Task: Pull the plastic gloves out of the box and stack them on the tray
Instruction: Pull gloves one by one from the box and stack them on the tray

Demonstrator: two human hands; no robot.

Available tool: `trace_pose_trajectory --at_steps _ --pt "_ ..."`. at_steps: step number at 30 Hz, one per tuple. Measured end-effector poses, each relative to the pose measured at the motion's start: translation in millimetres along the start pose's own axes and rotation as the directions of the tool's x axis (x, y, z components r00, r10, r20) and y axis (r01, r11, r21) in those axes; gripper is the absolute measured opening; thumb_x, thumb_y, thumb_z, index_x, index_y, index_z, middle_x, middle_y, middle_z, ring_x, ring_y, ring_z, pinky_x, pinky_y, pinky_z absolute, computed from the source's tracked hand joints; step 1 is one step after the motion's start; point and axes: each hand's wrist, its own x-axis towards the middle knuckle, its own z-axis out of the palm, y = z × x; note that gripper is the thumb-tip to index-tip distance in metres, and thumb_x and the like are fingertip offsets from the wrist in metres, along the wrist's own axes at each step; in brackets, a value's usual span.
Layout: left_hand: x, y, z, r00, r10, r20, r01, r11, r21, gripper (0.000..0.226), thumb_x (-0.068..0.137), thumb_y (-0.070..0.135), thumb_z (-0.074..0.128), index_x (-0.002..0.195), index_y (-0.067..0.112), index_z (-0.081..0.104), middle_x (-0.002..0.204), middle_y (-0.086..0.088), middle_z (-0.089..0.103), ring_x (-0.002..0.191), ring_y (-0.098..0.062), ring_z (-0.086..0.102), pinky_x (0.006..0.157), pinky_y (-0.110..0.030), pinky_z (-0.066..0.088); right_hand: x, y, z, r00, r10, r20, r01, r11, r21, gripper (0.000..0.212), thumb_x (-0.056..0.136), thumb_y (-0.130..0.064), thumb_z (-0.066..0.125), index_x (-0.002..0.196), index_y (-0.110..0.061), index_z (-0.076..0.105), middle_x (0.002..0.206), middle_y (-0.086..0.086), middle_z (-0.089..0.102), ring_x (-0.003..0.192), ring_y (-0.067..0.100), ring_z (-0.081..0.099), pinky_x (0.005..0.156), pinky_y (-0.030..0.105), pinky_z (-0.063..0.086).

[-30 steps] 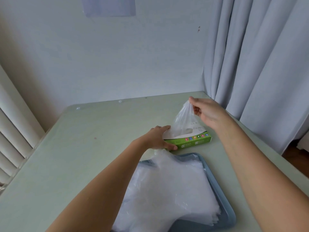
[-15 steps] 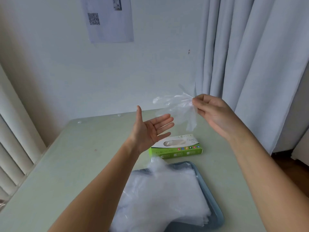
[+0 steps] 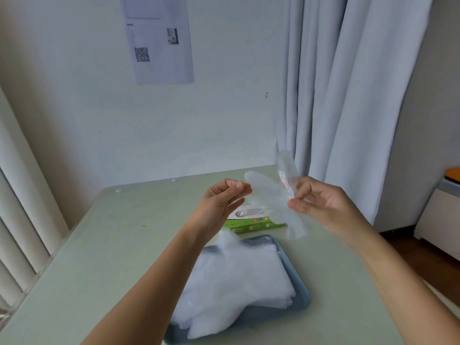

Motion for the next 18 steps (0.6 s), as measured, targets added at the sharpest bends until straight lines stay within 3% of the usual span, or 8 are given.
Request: trace_pose_trajectory --at_steps 2,3,5,7,10,14,18 --pt "-6.9 4.4 1.2 1.0 0.018 0.003 -0.018 0.994 0.109 0.015 0.075 0.032 0.077 0.083 0.024 0.067 0.111 0.003 0.07 0.113 -0.011 0.061 0.102 -0.033 0.04 -13.2 -1.1 1.2 1.0 0.007 0.017 -0.007 1.0 -0.031 0.025 0.075 -0.034 0.078 0.063 -0.022 0.06 0.116 -0.008 0.067 0.123 0.008 0.054 0.101 0.018 0.038" --pt "-8.3 3.6 1.2 1.0 0.016 0.02 -0.019 0.983 0.182 0.036 0.069 0.043 0.078 0.097 0.025 0.065 0.12 0.004 0.066 0.119 -0.009 0.057 0.104 -0.031 0.039 -17.9 -2.2 2.9 0.999 0.015 0.045 -0.014 0.999 -0.03 0.028 0.072 -0.039 0.08 0.063 -0.021 0.06 0.12 -0.007 0.067 0.125 0.008 0.053 0.101 0.016 0.038" --pt "-14.5 4.1 7.8 0.994 0.004 0.107 -0.037 0.949 0.312 0.076 0.056 0.066 0.077 0.121 0.032 0.056 0.133 0.007 0.056 0.127 -0.005 0.048 0.105 -0.026 0.036 -26.4 -9.7 8.3 0.995 0.051 0.087 -0.051 0.999 0.001 0.026 0.076 -0.03 0.077 0.062 -0.019 0.058 0.118 -0.007 0.068 0.121 0.007 0.056 0.095 0.013 0.042" --pt "-19.2 1.1 14.2 0.979 0.013 0.205 -0.091 0.922 0.377 0.088 0.059 0.072 0.073 0.132 0.028 0.051 0.138 0.001 0.052 0.133 -0.011 0.043 0.11 -0.031 0.033 -30.9 -16.8 12.2 0.992 0.065 0.111 -0.074 0.994 0.075 0.018 0.075 -0.013 0.07 0.062 -0.016 0.059 0.111 -0.004 0.071 0.111 0.009 0.063 0.086 0.013 0.046" --pt "-29.7 4.3 22.6 0.953 -0.026 0.302 -0.099 0.914 0.392 0.056 0.071 0.05 0.077 0.116 0.018 0.064 0.121 -0.003 0.064 0.12 -0.023 0.056 0.105 -0.036 0.04 -35.3 -26.8 14.8 0.984 0.04 0.173 -0.067 0.986 0.152 0.021 0.071 -0.026 0.079 0.061 -0.019 0.062 0.085 -0.007 0.07 0.081 0.009 0.065 0.075 0.015 0.048" --pt "-40.9 14.2 28.3 0.935 -0.111 0.336 -0.031 0.92 0.391 0.008 0.073 0.024 0.079 0.072 0.023 0.071 0.077 0.005 0.068 0.076 -0.011 0.061 0.076 -0.02 0.047 -38.4 -37.9 11.9 0.993 0.025 0.114 -0.041 0.99 0.137 0.029 0.051 -0.039 0.09 0.059 -0.022 0.068 0.067 -0.008 0.063 0.066 0.005 0.059 0.067 0.013 0.047" --pt "-50.6 25.0 20.1 0.921 -0.104 0.376 -0.001 0.963 0.269 0.021 0.071 0.017 0.076 0.058 0.022 0.061 0.057 0.007 0.052 0.058 -0.006 0.047 0.06 -0.014 0.038 -38.7 -41.7 6.4 0.994 0.028 0.103 -0.043 0.987 0.154 0.034 0.048 -0.046 0.089 0.06 -0.02 0.07 0.065 -0.004 0.066 0.065 0.005 0.061 0.068 0.012 0.047"
